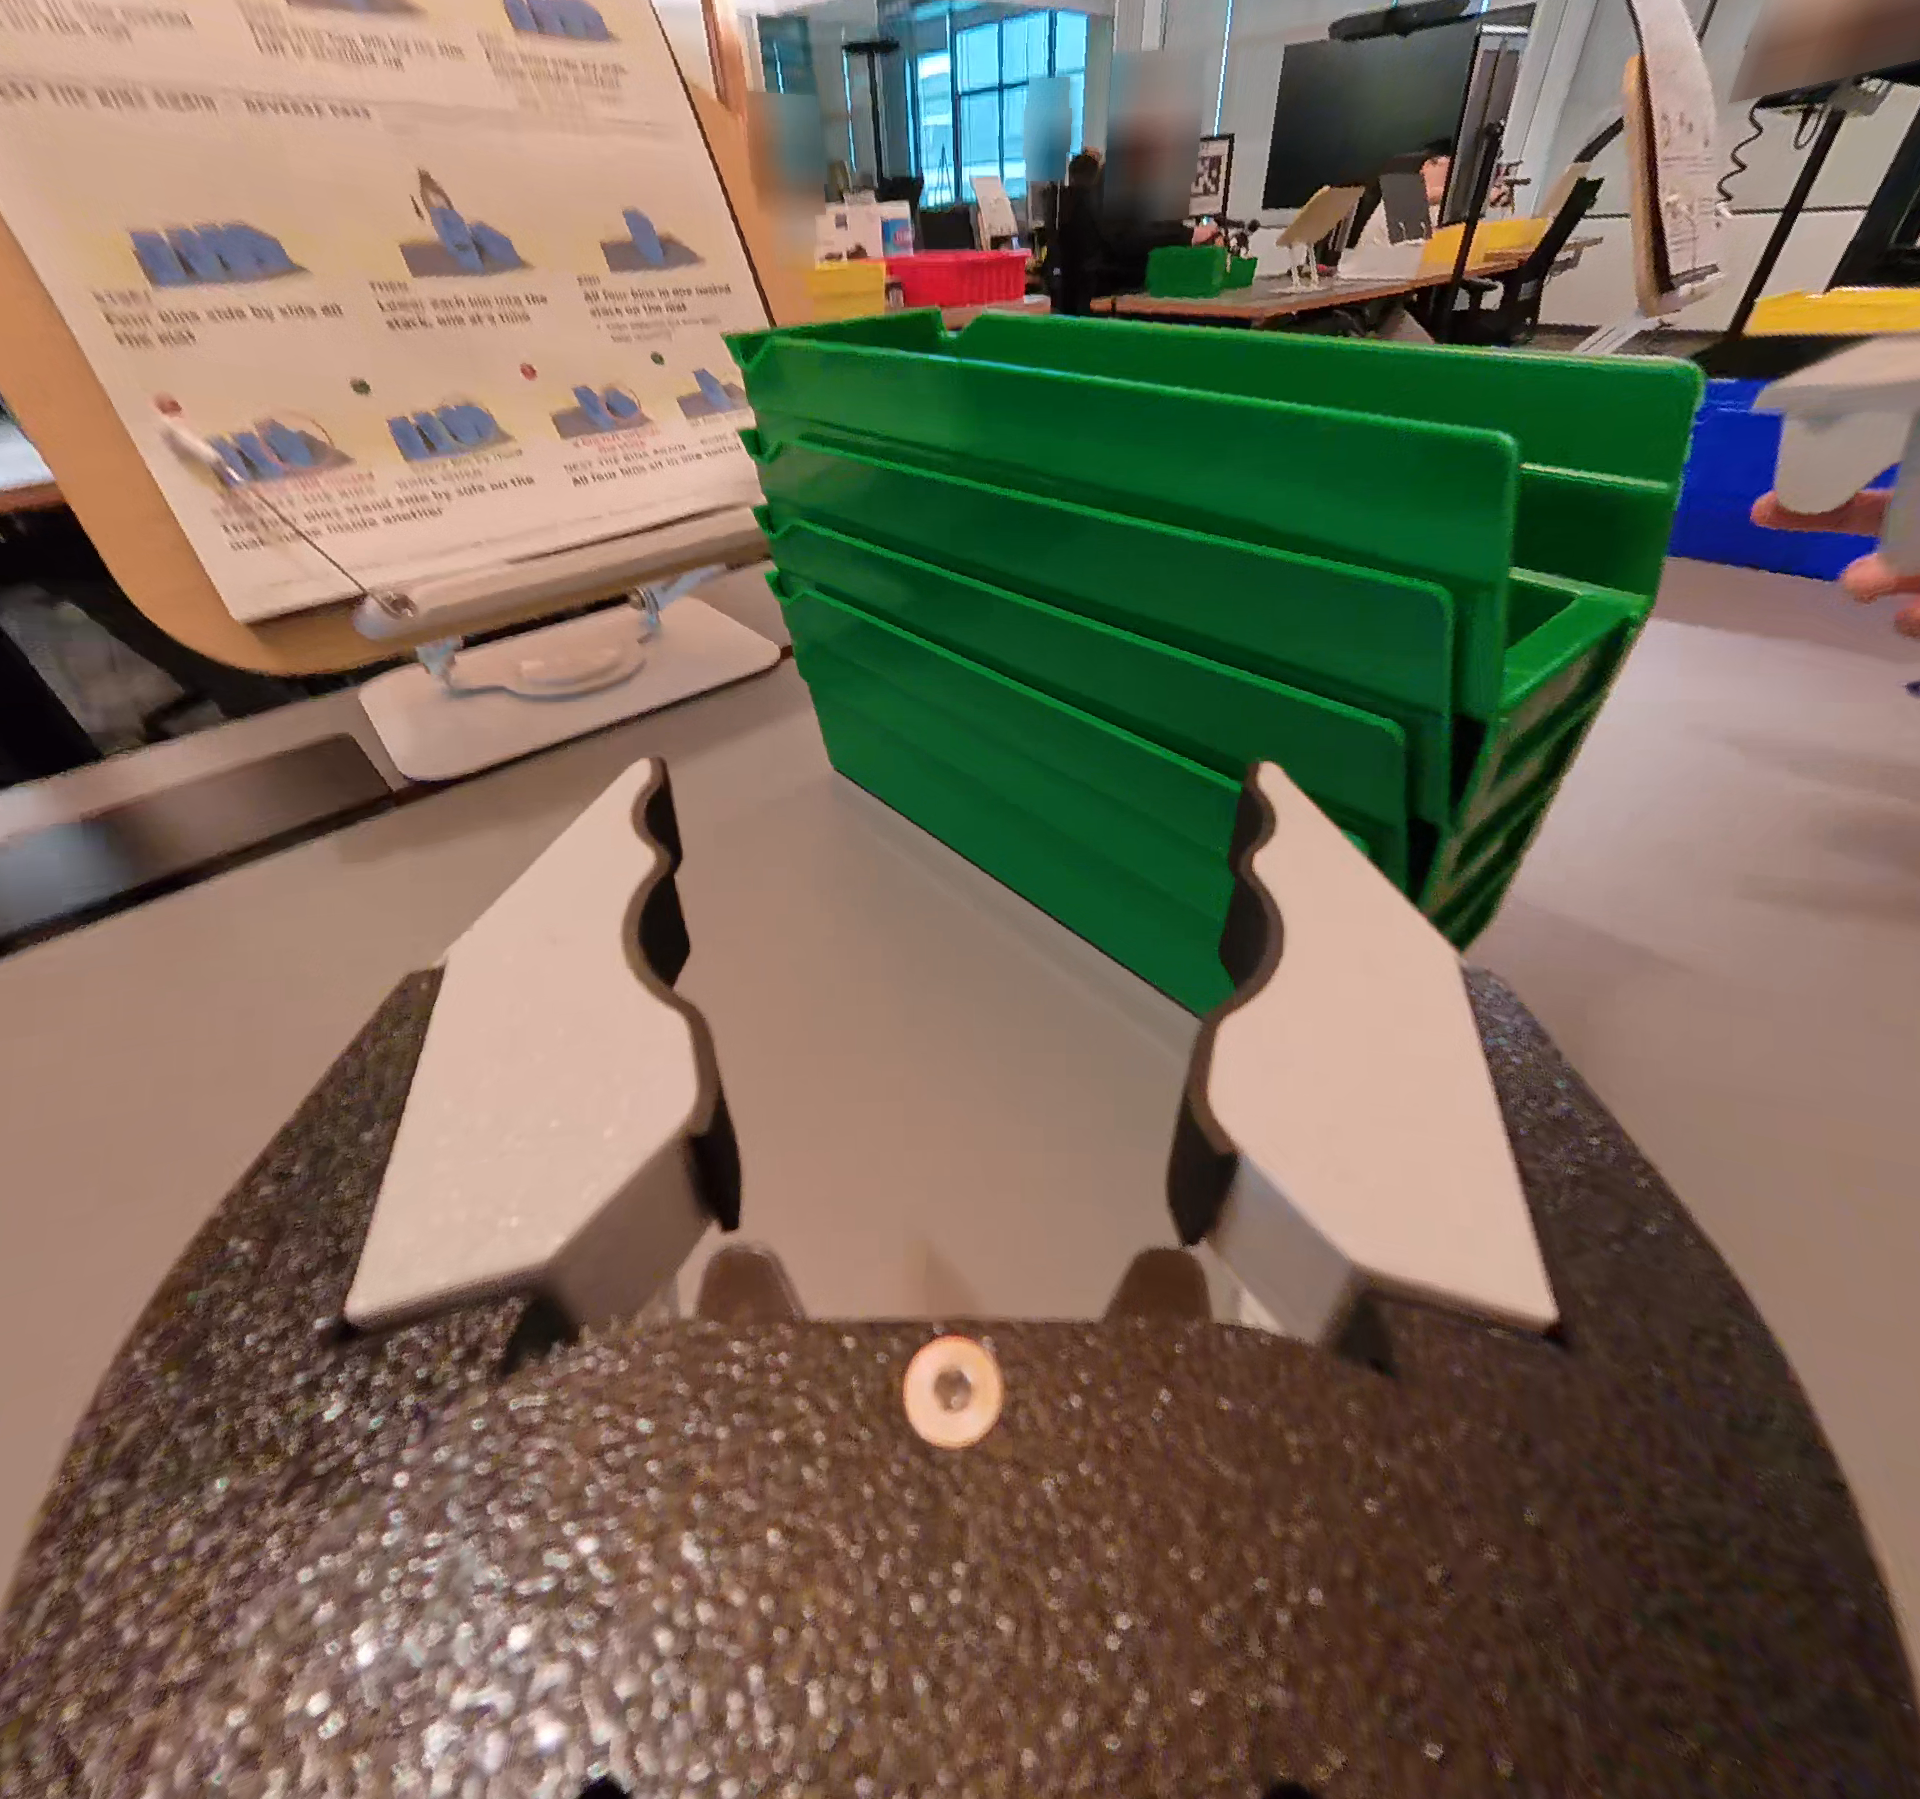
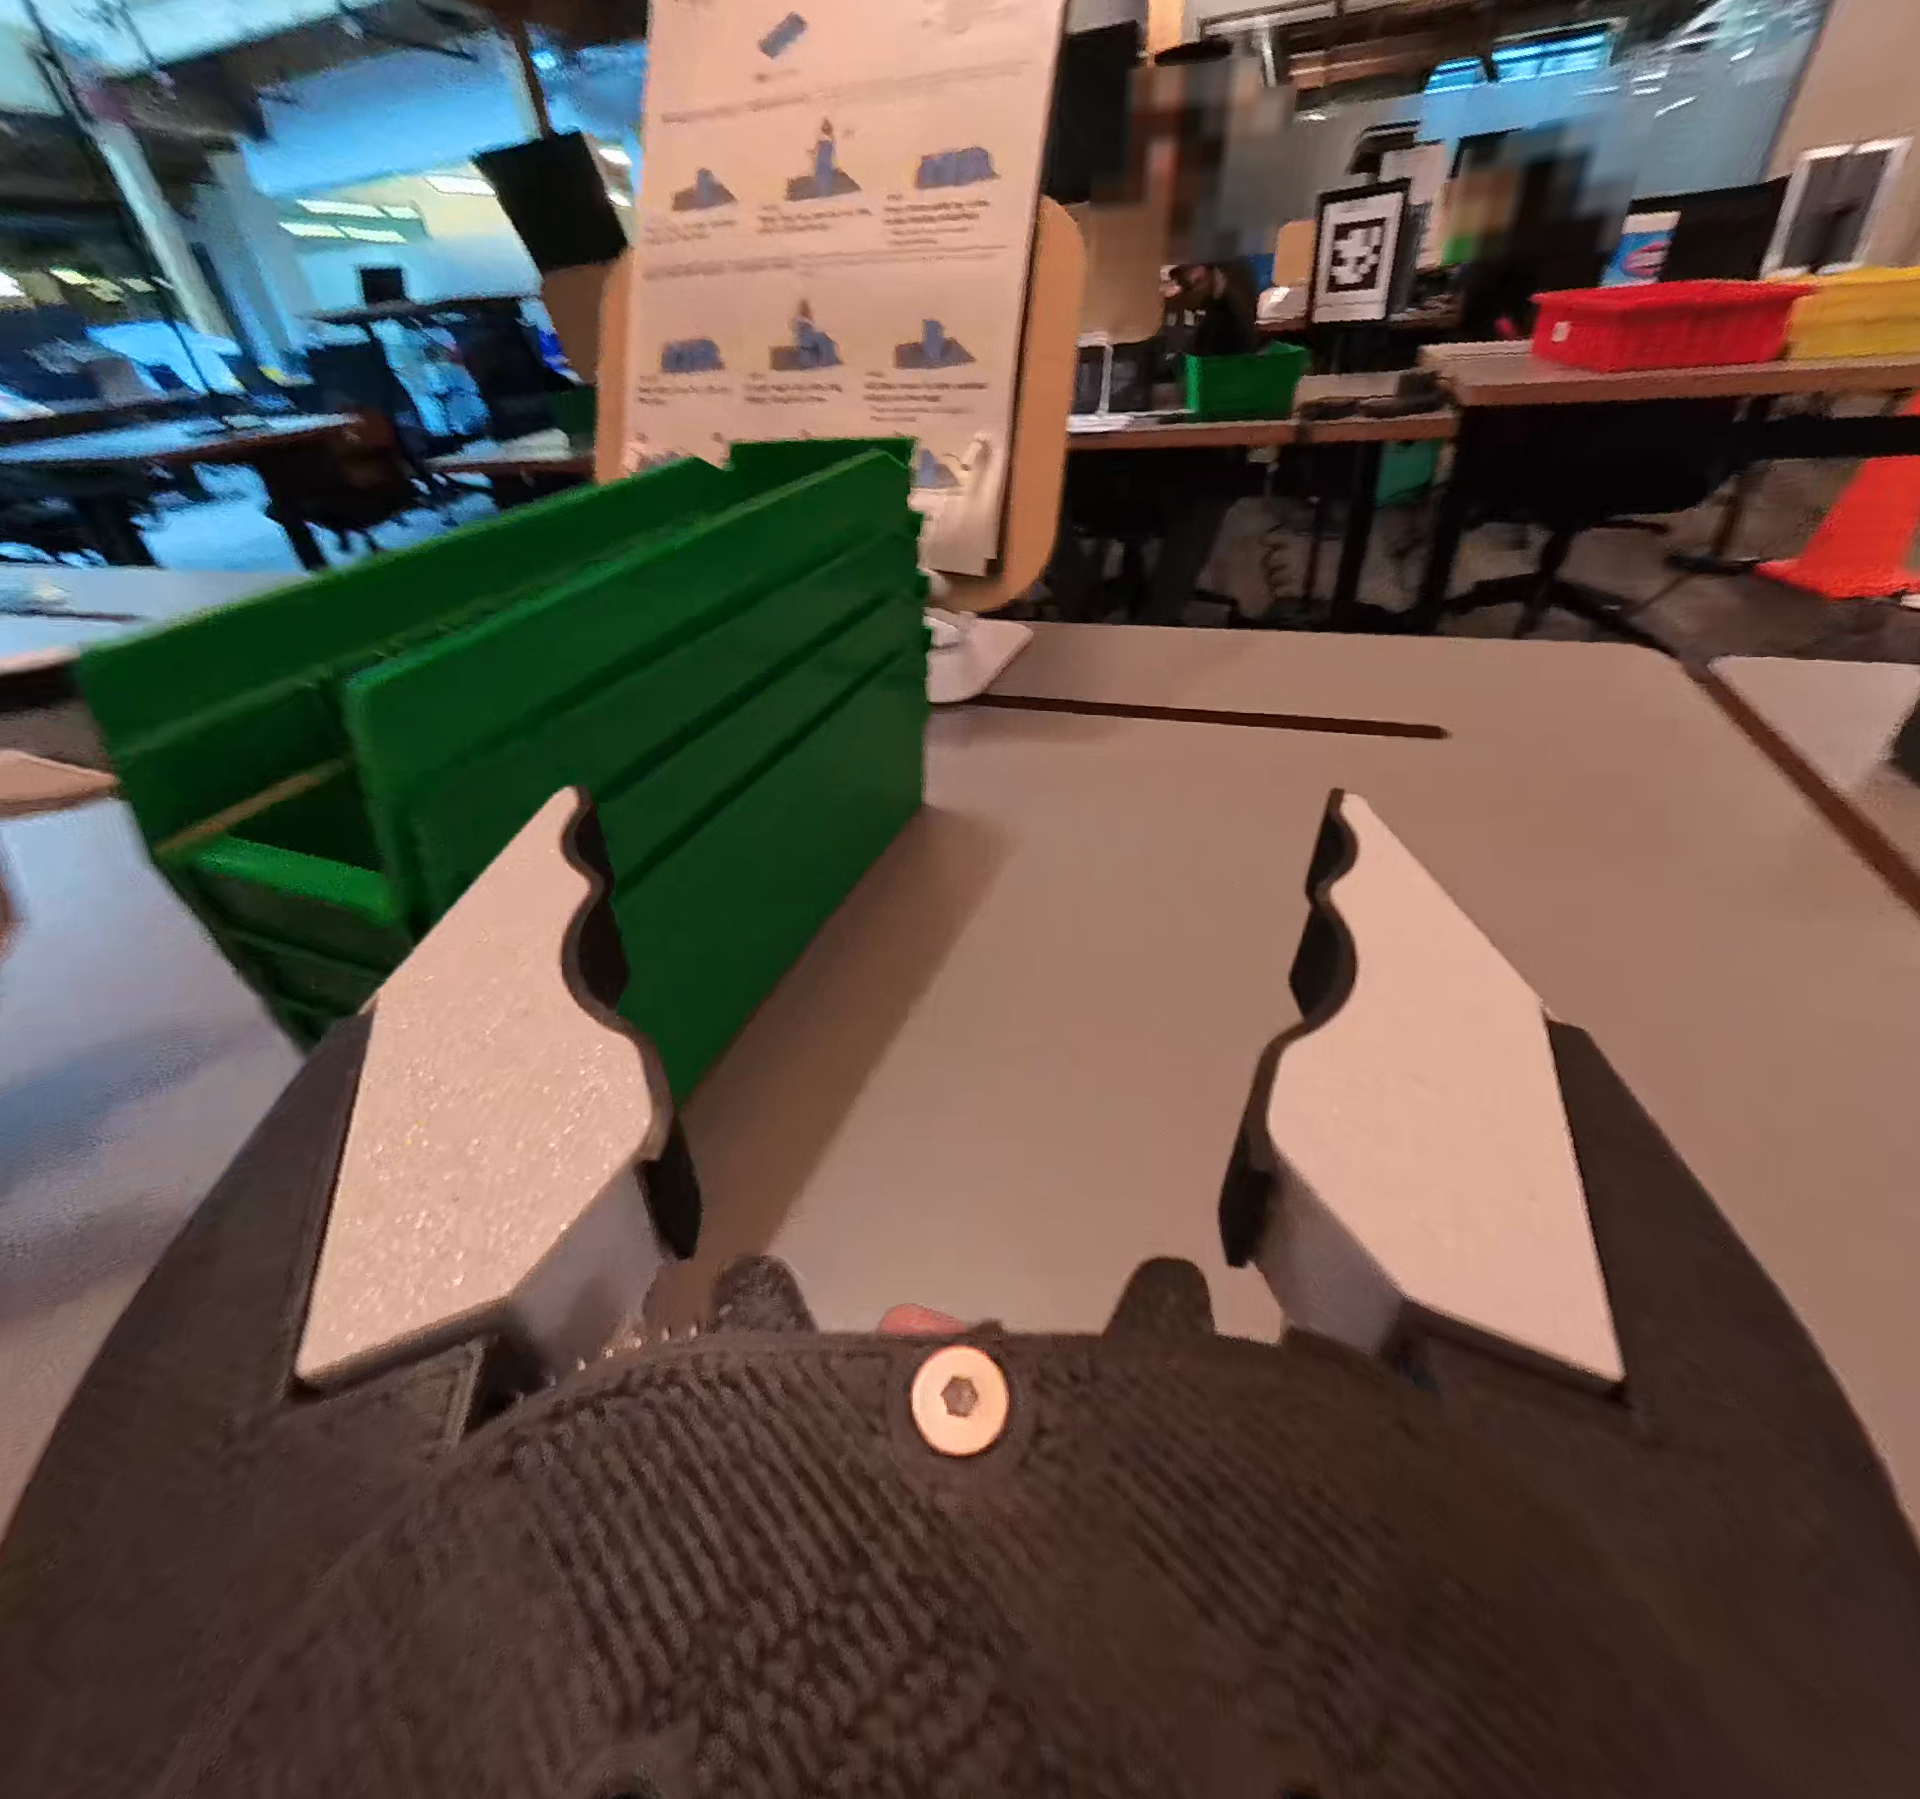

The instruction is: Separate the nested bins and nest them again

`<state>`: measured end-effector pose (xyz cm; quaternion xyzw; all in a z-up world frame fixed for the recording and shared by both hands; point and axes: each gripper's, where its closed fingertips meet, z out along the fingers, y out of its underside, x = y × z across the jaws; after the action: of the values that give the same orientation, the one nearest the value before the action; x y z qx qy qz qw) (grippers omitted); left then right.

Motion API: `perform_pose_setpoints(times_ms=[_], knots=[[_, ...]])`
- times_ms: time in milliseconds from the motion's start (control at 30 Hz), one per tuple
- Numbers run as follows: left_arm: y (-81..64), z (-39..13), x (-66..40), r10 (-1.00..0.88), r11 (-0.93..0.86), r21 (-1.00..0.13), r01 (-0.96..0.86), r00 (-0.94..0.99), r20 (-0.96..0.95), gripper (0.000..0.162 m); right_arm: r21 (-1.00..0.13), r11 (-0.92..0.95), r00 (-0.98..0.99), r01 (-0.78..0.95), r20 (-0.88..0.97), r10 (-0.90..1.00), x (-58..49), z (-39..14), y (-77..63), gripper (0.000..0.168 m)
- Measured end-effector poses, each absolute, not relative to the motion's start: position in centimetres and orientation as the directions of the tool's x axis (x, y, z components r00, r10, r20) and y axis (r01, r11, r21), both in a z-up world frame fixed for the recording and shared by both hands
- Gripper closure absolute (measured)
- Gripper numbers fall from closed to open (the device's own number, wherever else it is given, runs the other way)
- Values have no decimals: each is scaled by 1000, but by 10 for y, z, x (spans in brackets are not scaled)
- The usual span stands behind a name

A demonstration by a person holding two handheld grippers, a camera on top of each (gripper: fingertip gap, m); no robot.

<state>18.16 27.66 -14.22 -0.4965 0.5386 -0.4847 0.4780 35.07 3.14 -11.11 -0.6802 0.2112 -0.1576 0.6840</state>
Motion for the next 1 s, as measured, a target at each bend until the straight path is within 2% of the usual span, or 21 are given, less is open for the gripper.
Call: perform_pose_setpoints(times_ms=[167,333,400,467,600,800,900,1000], knots=[[267,-111,190,-991,-127,-984,-125,-28,132,56,-1000,2,812,-2,-2,-584,377,-129,12,25],[266,-82,217,-956,-287,-890,-353,158,246,54,-999,-19,818,28,34,-574,384,-146,16,18],[244,-55,238,-946,-324,-880,-348,96,311,50,-995,-69,790,68,96,-606,392,-146,11,17],[222,-42,259,-948,-300,-857,-419,35,315,48,-995,-61,785,80,101,-612,393,-142,11,18],[219,-57,300,-977,-212,-742,-636,148,152,46,-997,-30,810,69,74,-581,389,-137,13,18],[218,-94,342,-965,-261,-508,-821,234,119,47,-998,-52,796,18,46,-603,403,-148,-1,17],[220,-112,348,-945,-328,-390,-861,295,142,60,-999,-41,786,34,52,-616,406,-141,-7,19],[222,-125,348,-940,-339,-299,-892,313,133,65,-998,-46,780,41,61,-623,408,-141,-9,19]])
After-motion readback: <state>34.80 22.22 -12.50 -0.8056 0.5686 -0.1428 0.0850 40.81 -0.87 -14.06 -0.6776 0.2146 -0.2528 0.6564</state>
